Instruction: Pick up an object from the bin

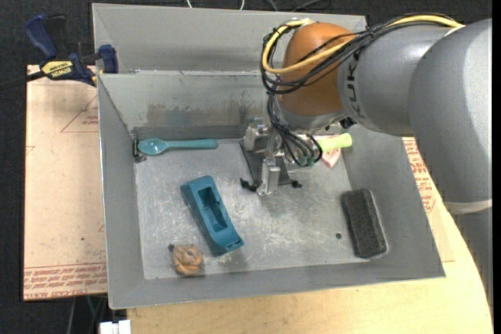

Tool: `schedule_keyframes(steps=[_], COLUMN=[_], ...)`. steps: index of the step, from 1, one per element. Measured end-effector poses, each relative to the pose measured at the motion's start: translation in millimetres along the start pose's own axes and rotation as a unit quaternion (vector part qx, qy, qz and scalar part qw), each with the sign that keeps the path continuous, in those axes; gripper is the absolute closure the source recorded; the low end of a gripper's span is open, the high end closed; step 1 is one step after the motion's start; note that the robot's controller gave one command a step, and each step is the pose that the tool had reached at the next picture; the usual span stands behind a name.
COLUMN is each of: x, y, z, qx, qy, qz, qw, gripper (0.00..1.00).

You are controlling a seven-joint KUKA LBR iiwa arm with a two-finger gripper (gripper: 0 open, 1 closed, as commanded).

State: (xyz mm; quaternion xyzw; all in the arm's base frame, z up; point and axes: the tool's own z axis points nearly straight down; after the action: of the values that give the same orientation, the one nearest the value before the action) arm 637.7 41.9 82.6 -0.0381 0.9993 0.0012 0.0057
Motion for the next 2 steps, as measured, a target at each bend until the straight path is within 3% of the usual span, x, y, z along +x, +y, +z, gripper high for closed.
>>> schedule_keyframes(steps=[1,2], x=[42.3,27.7], y=[50.2,3.5], z=[-2.9,-1.6], qx=[0.0,0.0], qy=[0.0014,-0.0012], qz=[0.052,0.028], qw=[0.9986,0.9996], gripper=[0.0,0.0])
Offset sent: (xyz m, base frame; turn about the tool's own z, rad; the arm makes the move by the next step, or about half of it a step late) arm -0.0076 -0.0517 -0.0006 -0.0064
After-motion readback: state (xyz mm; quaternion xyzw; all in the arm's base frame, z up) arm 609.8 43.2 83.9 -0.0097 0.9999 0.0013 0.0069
